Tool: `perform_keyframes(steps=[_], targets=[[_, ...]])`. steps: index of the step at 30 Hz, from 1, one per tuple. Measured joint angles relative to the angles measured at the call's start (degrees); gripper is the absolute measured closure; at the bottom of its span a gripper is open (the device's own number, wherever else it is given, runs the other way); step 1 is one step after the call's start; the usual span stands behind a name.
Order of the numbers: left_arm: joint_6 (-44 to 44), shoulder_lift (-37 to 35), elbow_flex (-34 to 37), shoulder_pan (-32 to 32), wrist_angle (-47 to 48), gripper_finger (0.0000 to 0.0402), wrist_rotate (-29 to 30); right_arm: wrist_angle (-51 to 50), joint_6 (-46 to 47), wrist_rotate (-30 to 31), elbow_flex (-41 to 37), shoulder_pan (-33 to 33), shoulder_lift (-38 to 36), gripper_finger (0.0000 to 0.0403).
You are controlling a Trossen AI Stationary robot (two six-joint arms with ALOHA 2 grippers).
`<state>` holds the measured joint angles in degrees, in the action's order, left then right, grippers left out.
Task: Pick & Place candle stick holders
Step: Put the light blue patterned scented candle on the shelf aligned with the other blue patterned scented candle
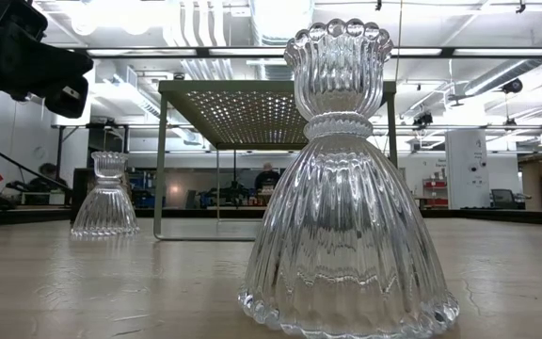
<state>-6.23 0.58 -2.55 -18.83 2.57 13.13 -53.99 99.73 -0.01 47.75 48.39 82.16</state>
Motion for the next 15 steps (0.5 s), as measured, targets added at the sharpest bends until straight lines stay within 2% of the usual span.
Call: perform_keyframes(steps=[15], targets=[[0.01, 0.00, 0.00, 0.00, 0.01, 0.0374, 0.02, 3.21, 0.21, -0.53, -3.00, 0.89, 2.09, 0.0030]])
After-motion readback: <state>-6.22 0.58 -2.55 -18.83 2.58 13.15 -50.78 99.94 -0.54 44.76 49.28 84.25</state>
